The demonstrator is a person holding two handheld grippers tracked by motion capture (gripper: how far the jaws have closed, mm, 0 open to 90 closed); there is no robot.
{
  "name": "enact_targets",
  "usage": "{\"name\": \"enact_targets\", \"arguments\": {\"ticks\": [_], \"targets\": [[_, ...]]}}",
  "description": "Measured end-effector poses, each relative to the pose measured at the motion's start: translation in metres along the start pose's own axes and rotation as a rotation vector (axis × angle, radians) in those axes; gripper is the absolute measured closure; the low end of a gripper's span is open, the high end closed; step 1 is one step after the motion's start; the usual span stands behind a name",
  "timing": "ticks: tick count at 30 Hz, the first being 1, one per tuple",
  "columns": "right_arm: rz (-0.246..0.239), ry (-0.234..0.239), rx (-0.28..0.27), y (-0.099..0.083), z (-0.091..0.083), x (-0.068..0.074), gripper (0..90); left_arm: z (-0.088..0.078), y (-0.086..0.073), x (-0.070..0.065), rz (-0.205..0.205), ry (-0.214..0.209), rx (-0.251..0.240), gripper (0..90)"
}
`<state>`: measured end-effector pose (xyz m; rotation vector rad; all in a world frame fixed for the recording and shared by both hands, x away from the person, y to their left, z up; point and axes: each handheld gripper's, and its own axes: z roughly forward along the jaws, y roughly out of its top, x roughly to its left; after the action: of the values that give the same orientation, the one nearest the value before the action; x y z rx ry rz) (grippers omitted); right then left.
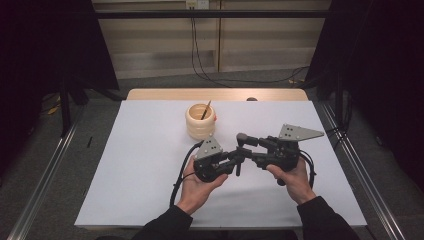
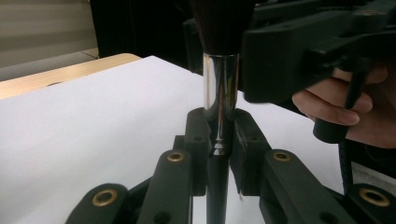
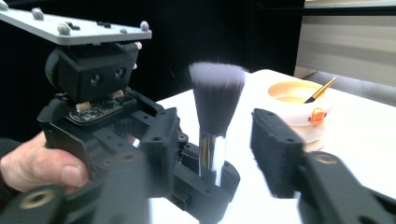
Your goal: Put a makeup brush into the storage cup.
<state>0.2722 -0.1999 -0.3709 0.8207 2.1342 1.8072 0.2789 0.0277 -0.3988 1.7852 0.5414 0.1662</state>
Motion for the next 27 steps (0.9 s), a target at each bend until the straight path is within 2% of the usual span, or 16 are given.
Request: {"name": "enact_targets", "arguments": {"ticks": [2,3,4,9,10,12,15,18,21,22,25,27], "targets": [[-0.008,0.001,0.001,0.000,0.000,0.002,41.3,-0.001,0.000,0.001,-0.003,-0.009,-0.008,78.6],[-0.009,-0.002,0.000,0.000,0.000,0.002,36.7,-0.002,0.001,0.001,-0.002,0.010,0.003,78.6],[-0.009,-0.005,-0.003,0.000,0.001,0.002,32.0,-0.002,0.001,0.001,-0.007,0.005,-0.002,78.6],[0.000,-0.002,-0.022,0.001,-0.002,0.001,19.5,-0.004,0.001,0.003,-0.001,0.004,-0.002,78.6],[-0.009,0.013,-0.022,0.000,-0.003,0.000,16.1,-0.004,0.001,0.003,-0.002,0.003,-0.005,78.6],[-0.003,0.019,-0.029,0.000,-0.004,0.000,13.5,-0.005,0.001,0.003,0.002,0.013,-0.005,78.6],[0.002,0.010,-0.038,0.000,-0.006,-0.002,13.0,-0.006,0.001,0.004,0.000,0.001,-0.016,78.6],[0.022,-0.006,-0.048,-0.001,-0.007,-0.004,12.5,-0.008,0.001,0.005,0.006,0.020,-0.003,78.6],[0.026,0.004,-0.055,-0.001,-0.009,-0.006,9.8,-0.009,0.001,0.006,0.004,0.010,-0.012,78.6],[0.031,0.007,-0.056,-0.001,-0.010,-0.007,9.7,-0.010,0.001,0.005,0.005,0.034,-0.005,78.6],[0.026,-0.023,-0.055,-0.001,-0.010,-0.006,9.9,-0.012,0.001,0.007,0.002,0.020,-0.014,78.6],[0.021,-0.046,-0.058,-0.002,-0.011,-0.006,9.9,-0.015,0.002,0.007,-0.001,0.039,-0.016,78.6]]}}
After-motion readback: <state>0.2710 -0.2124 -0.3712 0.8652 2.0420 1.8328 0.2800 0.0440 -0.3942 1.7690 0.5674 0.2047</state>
